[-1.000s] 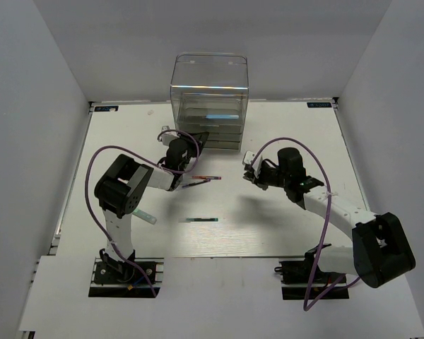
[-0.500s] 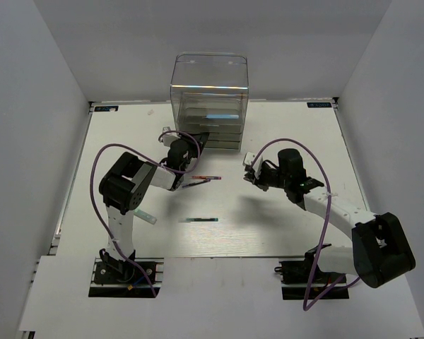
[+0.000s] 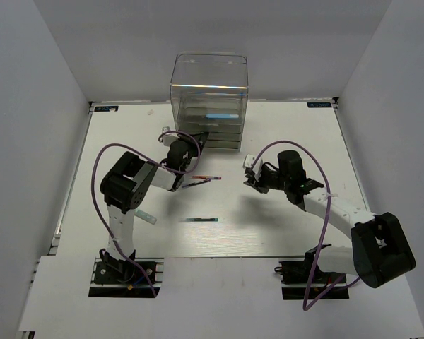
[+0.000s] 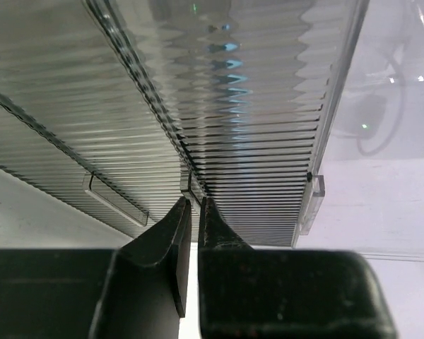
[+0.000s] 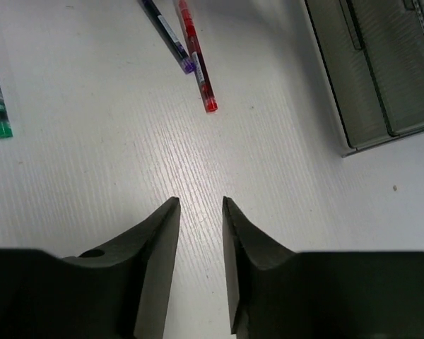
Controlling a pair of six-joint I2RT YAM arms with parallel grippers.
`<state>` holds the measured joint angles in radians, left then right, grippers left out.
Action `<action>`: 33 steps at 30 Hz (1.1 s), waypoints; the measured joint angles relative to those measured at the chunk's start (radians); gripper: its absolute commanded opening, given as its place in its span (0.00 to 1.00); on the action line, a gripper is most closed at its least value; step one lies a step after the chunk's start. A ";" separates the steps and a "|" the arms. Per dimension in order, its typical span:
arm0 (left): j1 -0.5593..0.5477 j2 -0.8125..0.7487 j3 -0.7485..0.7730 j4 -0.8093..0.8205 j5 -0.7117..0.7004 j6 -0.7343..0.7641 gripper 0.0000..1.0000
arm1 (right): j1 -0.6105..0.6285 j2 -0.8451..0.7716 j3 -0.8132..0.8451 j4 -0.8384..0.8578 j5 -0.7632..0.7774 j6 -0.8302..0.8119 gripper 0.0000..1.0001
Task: Sort the stationery into containers
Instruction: Open the drawer in the storage box.
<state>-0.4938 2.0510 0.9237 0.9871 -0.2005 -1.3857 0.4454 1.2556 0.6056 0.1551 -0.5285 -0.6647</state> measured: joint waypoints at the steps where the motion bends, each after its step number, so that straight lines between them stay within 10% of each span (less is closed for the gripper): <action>1: 0.000 0.001 -0.003 0.008 0.000 -0.001 0.00 | 0.000 0.000 0.000 -0.004 -0.006 -0.003 0.48; 20: -0.026 -0.159 -0.211 -0.002 0.082 0.008 0.00 | 0.000 0.009 0.000 -0.050 -0.089 -0.030 0.61; 25: -0.026 -0.177 -0.197 -0.065 0.095 0.026 0.49 | 0.003 0.034 0.007 -0.056 -0.117 -0.052 0.58; 33: -0.028 -0.223 -0.182 -0.246 0.148 0.083 0.64 | 0.029 0.106 0.055 -0.104 -0.186 -0.183 0.51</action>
<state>-0.5217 1.8278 0.7414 0.7406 -0.0525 -1.3029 0.4747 1.3617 0.6605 0.0513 -0.7147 -0.8474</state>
